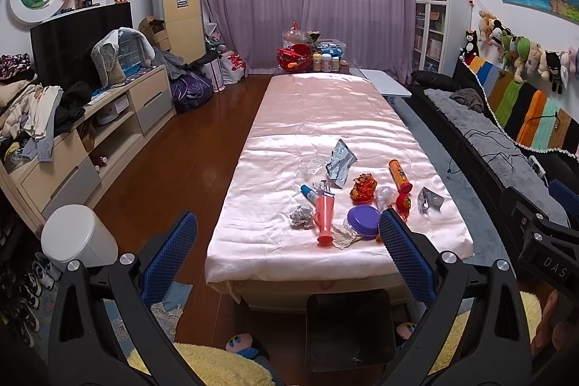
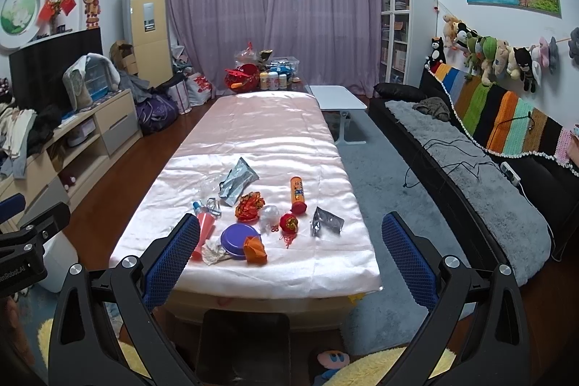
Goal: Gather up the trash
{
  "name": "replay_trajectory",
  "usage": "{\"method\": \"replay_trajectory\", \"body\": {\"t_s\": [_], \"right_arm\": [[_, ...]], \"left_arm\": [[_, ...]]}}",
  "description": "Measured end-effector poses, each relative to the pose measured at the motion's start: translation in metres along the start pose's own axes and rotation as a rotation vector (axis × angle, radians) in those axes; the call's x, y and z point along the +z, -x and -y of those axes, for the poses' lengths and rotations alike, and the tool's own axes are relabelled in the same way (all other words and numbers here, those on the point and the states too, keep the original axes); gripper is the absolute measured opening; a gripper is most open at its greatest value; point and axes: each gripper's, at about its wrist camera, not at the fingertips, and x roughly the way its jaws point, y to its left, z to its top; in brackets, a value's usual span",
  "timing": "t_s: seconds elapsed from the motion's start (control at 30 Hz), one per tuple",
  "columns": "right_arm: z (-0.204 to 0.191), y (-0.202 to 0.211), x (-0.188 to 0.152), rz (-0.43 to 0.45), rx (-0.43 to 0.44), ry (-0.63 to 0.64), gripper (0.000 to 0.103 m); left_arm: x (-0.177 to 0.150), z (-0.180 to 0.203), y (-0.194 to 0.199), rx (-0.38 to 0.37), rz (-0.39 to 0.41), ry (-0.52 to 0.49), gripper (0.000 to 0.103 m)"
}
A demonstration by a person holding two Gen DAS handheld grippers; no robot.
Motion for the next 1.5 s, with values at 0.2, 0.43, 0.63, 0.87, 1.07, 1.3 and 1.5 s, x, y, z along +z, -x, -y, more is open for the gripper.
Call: {"method": "replay_trajectory", "body": {"t_s": [0.2, 0.43, 0.63, 0.87, 1.07, 1.3, 1.5], "right_arm": [[0.008, -0.009, 0.002, -0.006, -0.01, -0.015, 0.101], [0.015, -0.039, -0.01, -0.025, -0.011, -0.055, 0.101], [0.01, -0.086, -0.027, -0.106, 0.032, -0.053, 0.1], [-0.014, -0.142, -0.052, -0.185, 0.092, -0.01, 0.093], [-0.026, -0.192, -0.071, -0.297, 0.168, -0.004, 0.067], [-0.041, -0.234, -0.08, -0.393, 0.214, 0.026, 0.058], [-0.036, -0.25, -0.084, -0.434, 0.24, 0.02, 0.04]], "left_arm": [[-0.004, -0.003, -0.014, 0.01, -0.008, -0.004, 0.095], [-0.014, -0.006, -0.052, -0.023, -0.059, -0.018, 0.095], [-0.029, -0.009, -0.098, -0.033, -0.137, -0.034, 0.095], [-0.056, -0.012, -0.163, -0.042, -0.274, -0.068, 0.09], [-0.073, -0.009, -0.204, -0.097, -0.358, -0.063, 0.079], [-0.074, 0.011, -0.235, -0.147, -0.415, -0.095, 0.074], [-0.068, 0.028, -0.267, -0.202, -0.46, -0.077, 0.065]]}}
